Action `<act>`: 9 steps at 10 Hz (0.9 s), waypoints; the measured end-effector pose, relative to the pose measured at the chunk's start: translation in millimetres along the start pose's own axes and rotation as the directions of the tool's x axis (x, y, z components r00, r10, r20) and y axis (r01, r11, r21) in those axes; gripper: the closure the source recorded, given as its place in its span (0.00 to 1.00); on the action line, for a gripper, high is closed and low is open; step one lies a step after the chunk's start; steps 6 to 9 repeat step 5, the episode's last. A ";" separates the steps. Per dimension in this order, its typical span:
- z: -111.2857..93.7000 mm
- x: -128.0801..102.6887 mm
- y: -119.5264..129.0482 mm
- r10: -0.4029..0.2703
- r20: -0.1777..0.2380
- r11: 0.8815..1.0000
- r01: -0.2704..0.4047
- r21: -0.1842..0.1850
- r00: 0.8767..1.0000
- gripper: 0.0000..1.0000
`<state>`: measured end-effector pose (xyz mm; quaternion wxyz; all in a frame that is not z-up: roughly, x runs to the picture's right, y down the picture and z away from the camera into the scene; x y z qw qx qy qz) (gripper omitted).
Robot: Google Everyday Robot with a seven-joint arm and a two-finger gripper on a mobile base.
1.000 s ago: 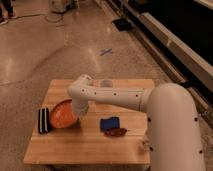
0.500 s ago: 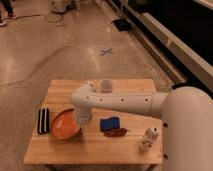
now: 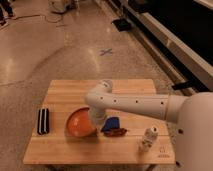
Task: Drag the ceramic bowl in a circle
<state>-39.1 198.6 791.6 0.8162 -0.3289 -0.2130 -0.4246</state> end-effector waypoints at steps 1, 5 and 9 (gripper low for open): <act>-1.5 11.0 -0.8 0.012 -0.017 1.000 -0.013 -0.003 1.000 0.97; -2.7 22.1 -4.5 0.021 -0.036 1.000 -0.022 -0.003 0.999 0.94; -2.7 22.1 -4.5 0.021 -0.036 1.000 -0.022 -0.003 0.999 0.94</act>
